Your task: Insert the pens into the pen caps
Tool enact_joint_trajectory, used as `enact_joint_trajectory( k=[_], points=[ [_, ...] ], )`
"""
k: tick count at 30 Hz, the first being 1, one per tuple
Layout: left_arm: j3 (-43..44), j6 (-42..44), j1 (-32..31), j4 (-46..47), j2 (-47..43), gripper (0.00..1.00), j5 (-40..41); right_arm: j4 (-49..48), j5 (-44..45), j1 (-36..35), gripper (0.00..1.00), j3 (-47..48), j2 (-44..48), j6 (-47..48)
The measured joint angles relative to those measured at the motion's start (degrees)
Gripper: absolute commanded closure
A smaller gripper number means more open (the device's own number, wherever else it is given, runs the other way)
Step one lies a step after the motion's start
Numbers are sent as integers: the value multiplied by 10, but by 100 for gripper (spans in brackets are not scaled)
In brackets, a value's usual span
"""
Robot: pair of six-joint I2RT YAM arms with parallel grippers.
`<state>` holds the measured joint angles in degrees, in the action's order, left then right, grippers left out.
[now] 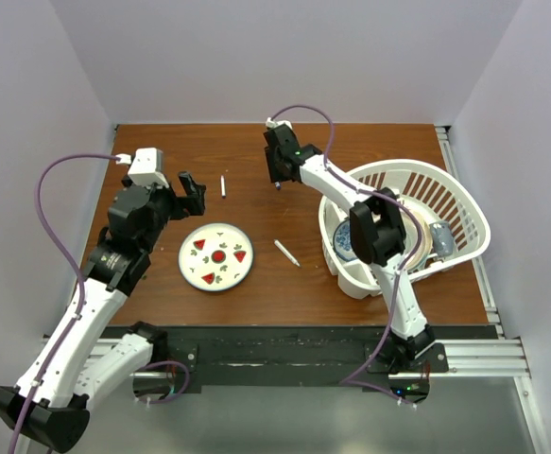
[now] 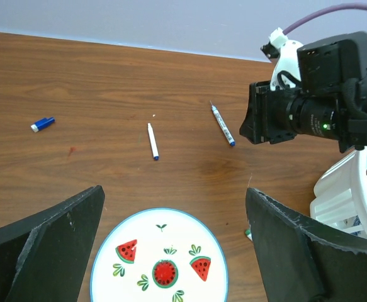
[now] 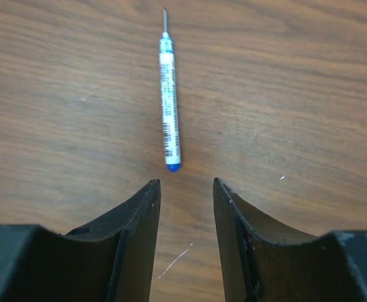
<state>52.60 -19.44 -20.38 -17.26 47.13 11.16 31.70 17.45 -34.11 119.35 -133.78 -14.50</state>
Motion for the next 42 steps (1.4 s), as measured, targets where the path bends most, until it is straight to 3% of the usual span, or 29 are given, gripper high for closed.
enact_joint_trajectory(
  k=[20, 25, 33, 37, 38, 42],
  points=[
    [0, 0, 0, 1, -5, 1, 1, -31, -34, 10, 68, 33, -77, 7],
    [0, 0, 0, 1, -8, 1, 1, -36, -34, 10, 76, 37, -84, 8],
    [-7, -1, 0, 4, -3, 2, 17, -35, 1, -5, 78, 50, -103, 30],
    [-9, -10, 0, 2, -3, 4, 23, -35, 2, -12, 88, 63, -111, 37],
    [-11, -13, 0, 3, -6, 4, 23, -35, 2, -13, 99, 63, -111, 38],
    [-26, -38, 0, 0, -23, 6, 19, -32, 1, -12, 100, 66, -111, 43]
  ],
)
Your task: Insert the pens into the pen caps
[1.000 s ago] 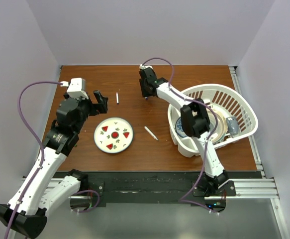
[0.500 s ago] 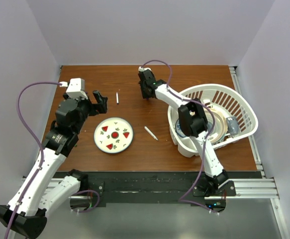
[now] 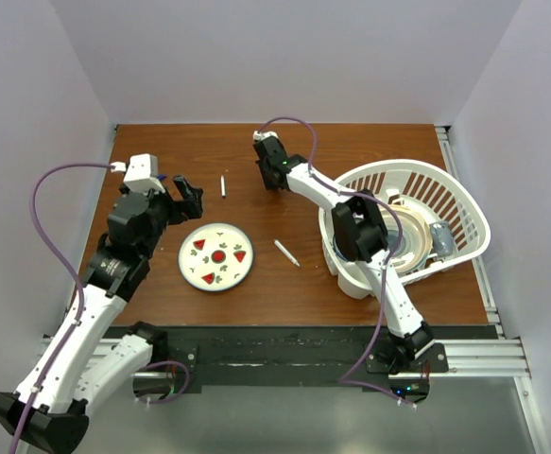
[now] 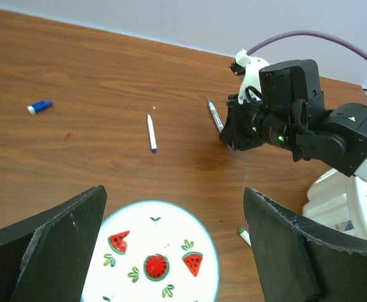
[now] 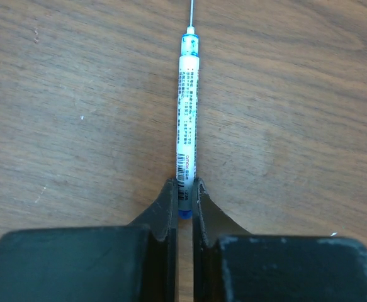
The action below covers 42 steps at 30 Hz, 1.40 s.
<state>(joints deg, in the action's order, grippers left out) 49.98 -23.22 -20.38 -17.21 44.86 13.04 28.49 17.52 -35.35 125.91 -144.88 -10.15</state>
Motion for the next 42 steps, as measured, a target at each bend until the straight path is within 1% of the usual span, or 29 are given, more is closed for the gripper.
enact_joint_trajectory(
  k=[3, 5, 6, 8, 11, 13, 17, 19, 22, 25, 32, 35, 36, 38, 39, 41, 42],
  points=[
    [-2, -28, 0, -5, 6, 7, -12, -4, -5, 0, 100, -7, 4, 1],
    [-5, -47, 0, -1, 22, 12, -31, -23, -12, 0, 100, -45, 27, -3],
    [-7, -57, 0, 2, 32, 13, -43, -38, -23, 0, 100, -85, 50, -6],
    [-9, -79, 1, 7, 69, 16, -73, -57, -44, 0, 100, -182, 118, -19],
    [-9, -110, 14, 22, 145, 20, -126, -91, -78, 0, 100, -293, 225, -43],
    [-10, -139, 33, 41, 192, 24, -174, -125, -99, -3, 100, -355, 304, -67],
    [-11, -187, 58, 111, 253, 24, -246, -217, -144, -14, 100, -468, 439, -117],
    [-11, -198, 60, 152, 276, 24, -279, -254, -165, -24, 100, -515, 484, -140],
    [-10, -202, 60, 194, 296, 24, -313, -293, -193, -41, 100, -566, 516, -166],
    [-9, -202, 60, 225, 299, 25, -334, -308, -215, -59, 100, -596, 523, -184],
    [-7, -200, 60, 249, 299, 28, -336, -337, -229, -91, 100, -608, 529, -203],
    [-7, -198, 60, 249, 299, 37, -334, -348, -232, -100, 100, -608, 532, -206],
    [-6, -197, 60, 249, 299, 43, -334, -350, -233, -102, 100, -608, 532, -207],
    [-5, -196, 60, 249, 299, 50, -334, -352, -235, -107, 100, -608, 532, -208],
    [-5, -196, 60, 249, 299, 63, -335, -353, -237, -108, 100, -608, 532, -209],
    [-3, -195, 60, 250, 299, 80, -340, -356, -247, -110, 100, -608, 532, -210],
    [-2, -195, 60, 253, 299, 94, -344, -357, -250, -110, 100, -608, 532, -210]
  ],
)
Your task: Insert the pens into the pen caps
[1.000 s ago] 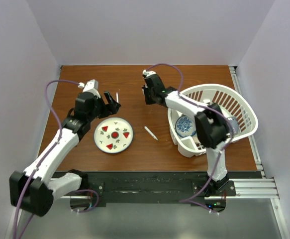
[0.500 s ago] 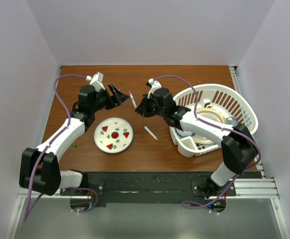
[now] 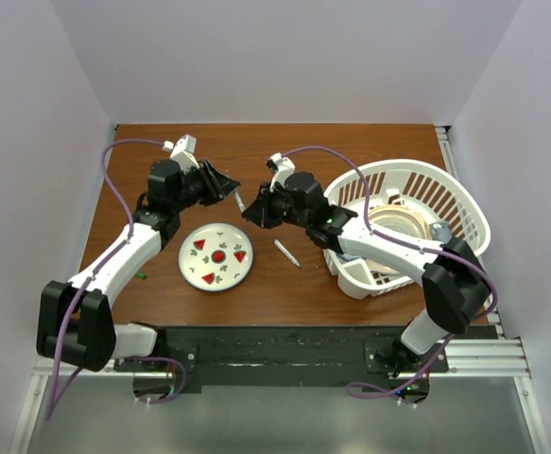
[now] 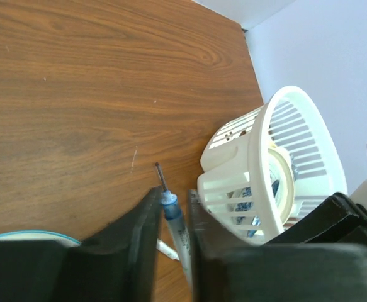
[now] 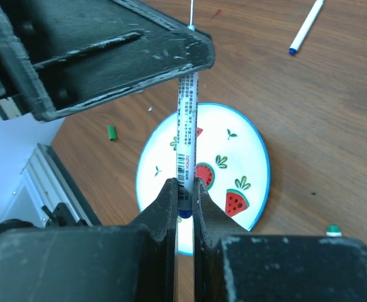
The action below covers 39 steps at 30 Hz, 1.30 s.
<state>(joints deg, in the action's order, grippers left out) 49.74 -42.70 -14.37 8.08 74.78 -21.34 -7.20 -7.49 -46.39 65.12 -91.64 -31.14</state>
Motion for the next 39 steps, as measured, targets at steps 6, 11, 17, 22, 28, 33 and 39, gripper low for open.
enact_joint_trajectory(
  k=[6, 11, 17, 22, 28, 33, 39],
  points=[
    [1, -2, 0, 23, -12, 100, -58, 2, -34, 0, 70, 0, 5, -3],
    [-14, 3, 2, 54, -51, 100, -136, -3, -107, 8, 57, 0, 25, -15],
    [-43, 2, 1, 92, -119, 100, -207, -67, -221, 25, 70, -13, 37, -60],
    [-47, -2, 1, 111, -130, 100, -231, -108, -271, 27, 69, -25, 36, -94],
    [-60, -16, 1, 127, -133, 100, -240, -154, -303, 28, 68, -39, 26, -132],
    [-65, -23, 1, 134, -133, 100, -243, -184, -317, 28, 82, -47, 20, -156],
    [-65, -42, 2, 137, -133, 99, -235, -243, -333, 30, 100, -55, 4, -180]
  ],
)
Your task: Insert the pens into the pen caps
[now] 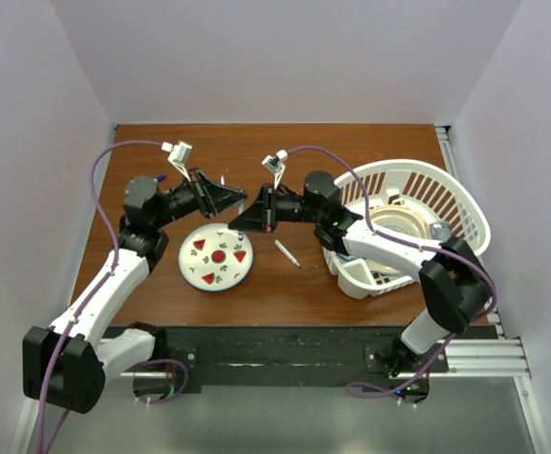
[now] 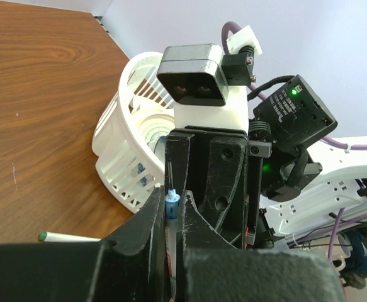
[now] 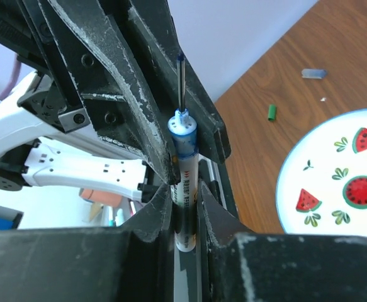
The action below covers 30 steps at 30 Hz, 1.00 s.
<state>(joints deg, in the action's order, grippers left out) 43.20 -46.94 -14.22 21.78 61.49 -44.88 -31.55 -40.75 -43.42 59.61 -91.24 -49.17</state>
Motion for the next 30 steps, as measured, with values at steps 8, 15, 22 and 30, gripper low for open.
enact_joint_trajectory(
  k=[8, 15, 22, 30],
  points=[
    [7, 28, -2, -55, -13, 9, 47, -21, -7, -1, 100, -9, -16, -23],
    [56, 57, 0, -217, -53, 0, 210, 92, 38, -2, 100, -9, 17, 44],
    [84, 24, 12, -391, -89, 10, 465, 210, 115, -2, 100, -9, 97, 120],
    [88, -45, 105, -541, 10, 21, 582, 270, 162, -2, 100, -10, 156, 163]
  ],
)
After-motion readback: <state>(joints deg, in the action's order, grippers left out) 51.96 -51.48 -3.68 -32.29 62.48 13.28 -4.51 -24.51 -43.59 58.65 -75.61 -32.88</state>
